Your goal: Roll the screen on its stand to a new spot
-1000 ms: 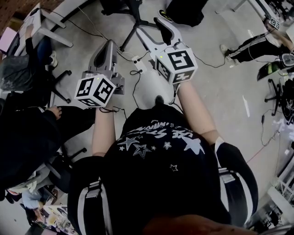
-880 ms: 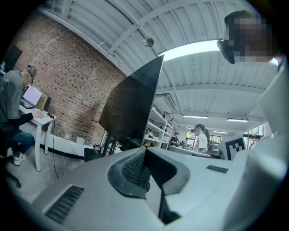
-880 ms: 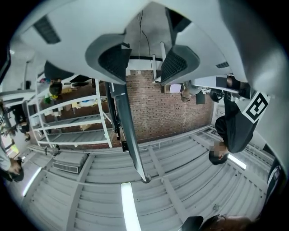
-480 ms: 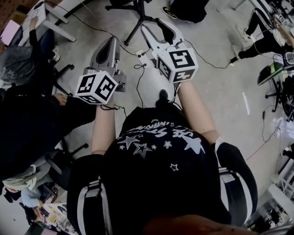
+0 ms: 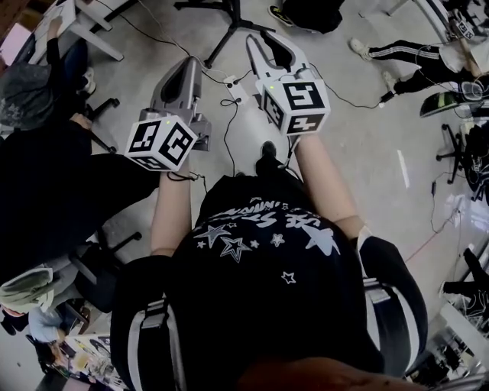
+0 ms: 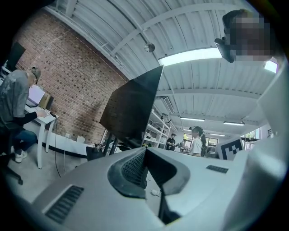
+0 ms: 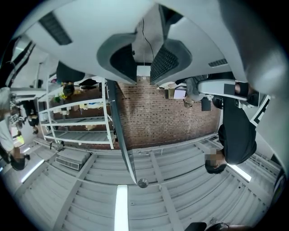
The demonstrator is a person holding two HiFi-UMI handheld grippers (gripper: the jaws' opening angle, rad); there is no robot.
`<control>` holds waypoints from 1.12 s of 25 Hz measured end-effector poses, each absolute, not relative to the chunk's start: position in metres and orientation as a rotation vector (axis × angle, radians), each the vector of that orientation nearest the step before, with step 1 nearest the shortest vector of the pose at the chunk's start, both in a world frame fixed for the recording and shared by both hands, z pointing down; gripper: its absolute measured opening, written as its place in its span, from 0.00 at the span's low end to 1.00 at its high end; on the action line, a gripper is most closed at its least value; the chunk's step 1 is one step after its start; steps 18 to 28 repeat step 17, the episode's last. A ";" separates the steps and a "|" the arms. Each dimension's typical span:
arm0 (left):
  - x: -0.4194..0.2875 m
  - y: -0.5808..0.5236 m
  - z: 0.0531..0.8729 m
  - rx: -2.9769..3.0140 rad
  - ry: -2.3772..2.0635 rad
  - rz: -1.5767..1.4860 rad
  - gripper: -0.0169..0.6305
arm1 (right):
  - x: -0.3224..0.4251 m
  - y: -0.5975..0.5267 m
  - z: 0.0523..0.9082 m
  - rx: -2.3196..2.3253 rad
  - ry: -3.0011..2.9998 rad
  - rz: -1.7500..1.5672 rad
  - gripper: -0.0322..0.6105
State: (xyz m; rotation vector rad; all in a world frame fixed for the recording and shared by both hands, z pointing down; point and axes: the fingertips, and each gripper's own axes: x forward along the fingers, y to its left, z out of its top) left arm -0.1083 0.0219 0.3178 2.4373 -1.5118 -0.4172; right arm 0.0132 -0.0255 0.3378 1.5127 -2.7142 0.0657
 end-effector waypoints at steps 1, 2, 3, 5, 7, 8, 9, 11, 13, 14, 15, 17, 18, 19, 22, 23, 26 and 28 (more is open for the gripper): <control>-0.110 0.024 0.318 2.432 -1.516 -0.418 0.04 | 0.012 -0.024 0.337 1.508 -2.723 0.065 0.20; -0.111 0.025 0.319 2.428 -1.519 -0.420 0.04 | 0.010 -0.022 0.336 1.503 -2.736 0.066 0.19; -0.112 0.026 0.319 2.426 -1.521 -0.420 0.04 | 0.009 -0.021 0.334 1.501 -2.747 0.068 0.18; -0.114 0.027 0.320 2.421 -1.524 -0.419 0.04 | 0.007 -0.021 0.334 1.505 -2.754 0.069 0.17; -0.116 0.029 0.322 2.416 -1.528 -0.417 0.04 | 0.006 -0.020 0.336 1.508 -2.748 0.074 0.16; -0.117 0.030 0.323 2.415 -1.529 -0.417 0.04 | 0.006 -0.019 0.338 1.508 -2.743 0.079 0.16; -0.117 0.032 0.324 2.414 -1.529 -0.418 0.04 | 0.006 -0.018 0.340 1.508 -2.740 0.085 0.16; -0.119 0.034 0.324 2.414 -1.528 -0.417 0.04 | 0.005 -0.016 0.341 1.501 -2.740 0.100 0.15; -0.120 0.035 0.325 2.415 -1.522 -0.413 0.04 | 0.002 -0.014 0.342 1.490 -2.755 0.122 0.15; -0.121 0.035 0.325 2.416 -1.519 -0.411 0.04 | 0.000 -0.013 0.342 1.486 -2.761 0.130 0.15; -0.121 0.035 0.325 2.417 -1.514 -0.410 0.04 | -0.002 -0.013 0.342 1.483 -2.763 0.134 0.15; -0.122 0.035 0.325 2.420 -1.506 -0.406 0.04 | -0.005 -0.013 0.343 1.478 -2.760 0.136 0.13; -0.122 0.035 0.325 2.420 -1.506 -0.406 0.04 | -0.005 -0.013 0.343 1.478 -2.760 0.136 0.13; -0.122 0.035 0.325 2.420 -1.506 -0.406 0.04 | -0.005 -0.013 0.343 1.478 -2.760 0.136 0.13; -0.122 0.035 0.325 2.420 -1.506 -0.406 0.04 | -0.005 -0.013 0.343 1.478 -2.760 0.136 0.13; -0.122 0.035 0.325 2.420 -1.506 -0.406 0.04 | -0.005 -0.013 0.343 1.478 -2.760 0.136 0.13; -0.122 0.035 0.325 2.420 -1.506 -0.406 0.04 | -0.005 -0.013 0.343 1.478 -2.760 0.136 0.13; -0.122 0.035 0.325 2.420 -1.506 -0.406 0.04 | -0.005 -0.013 0.343 1.478 -2.760 0.136 0.13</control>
